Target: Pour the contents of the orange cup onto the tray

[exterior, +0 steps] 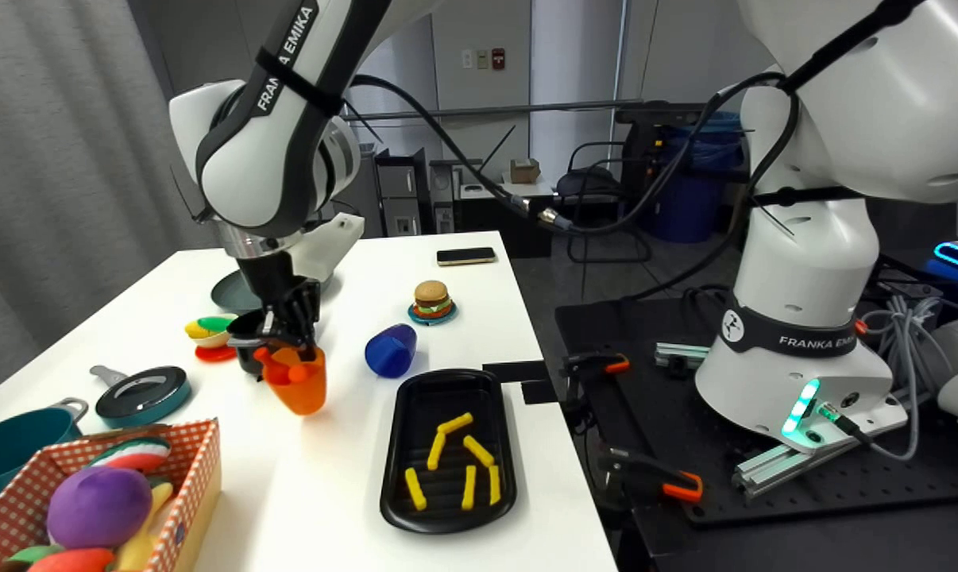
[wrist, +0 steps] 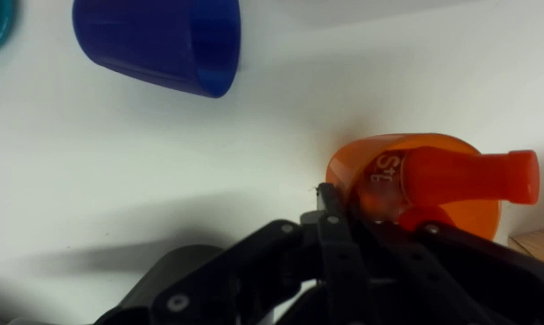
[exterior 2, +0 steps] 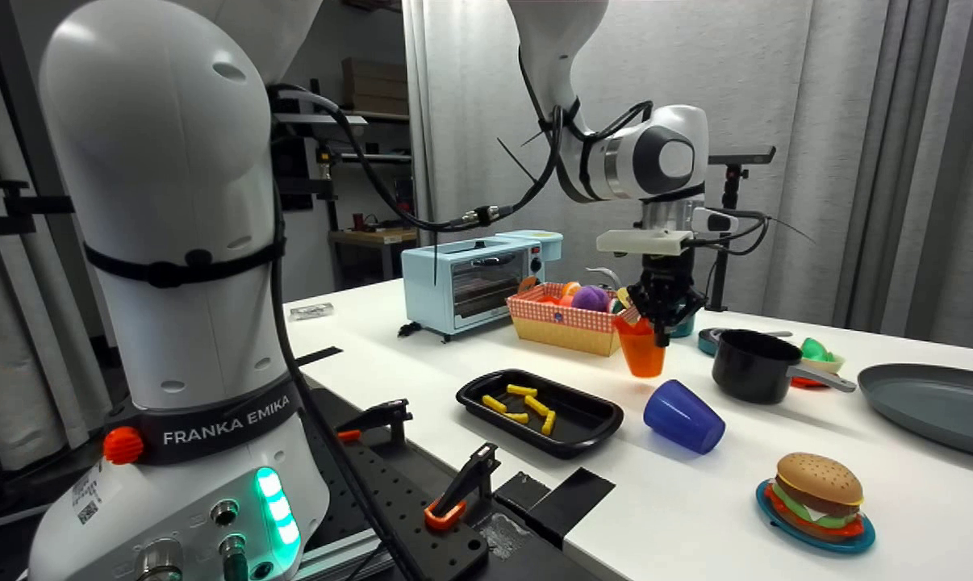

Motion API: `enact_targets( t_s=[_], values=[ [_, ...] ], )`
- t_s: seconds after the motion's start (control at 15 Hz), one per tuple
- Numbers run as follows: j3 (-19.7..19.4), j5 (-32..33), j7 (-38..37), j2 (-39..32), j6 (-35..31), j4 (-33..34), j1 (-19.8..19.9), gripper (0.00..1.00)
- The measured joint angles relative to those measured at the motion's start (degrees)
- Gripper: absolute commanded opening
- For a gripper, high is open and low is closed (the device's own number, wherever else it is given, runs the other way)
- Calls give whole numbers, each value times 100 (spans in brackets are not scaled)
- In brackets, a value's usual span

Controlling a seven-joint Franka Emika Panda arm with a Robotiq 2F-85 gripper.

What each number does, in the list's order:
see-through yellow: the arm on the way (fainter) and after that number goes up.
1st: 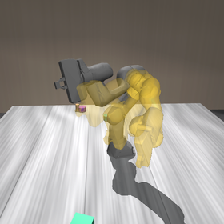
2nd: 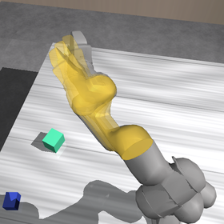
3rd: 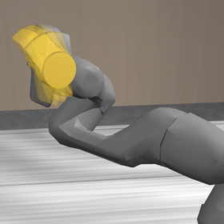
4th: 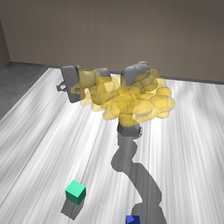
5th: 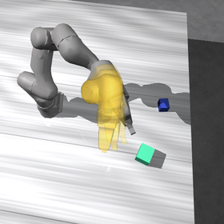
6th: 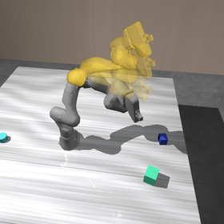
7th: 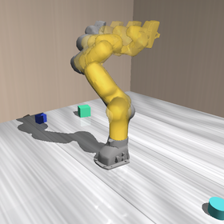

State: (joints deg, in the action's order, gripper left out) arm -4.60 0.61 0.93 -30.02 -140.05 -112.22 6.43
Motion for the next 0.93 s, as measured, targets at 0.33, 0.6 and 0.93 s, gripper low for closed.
enact_targets(
  t_s=[0.33,0.6,0.93],
  values=[
    [-132,0,0,707,14,-519,83,1],
    [-260,15,2,1363,51,-1059,92,1],
    [-396,253,4,2156,121,-1744,93,1]
  ],
)
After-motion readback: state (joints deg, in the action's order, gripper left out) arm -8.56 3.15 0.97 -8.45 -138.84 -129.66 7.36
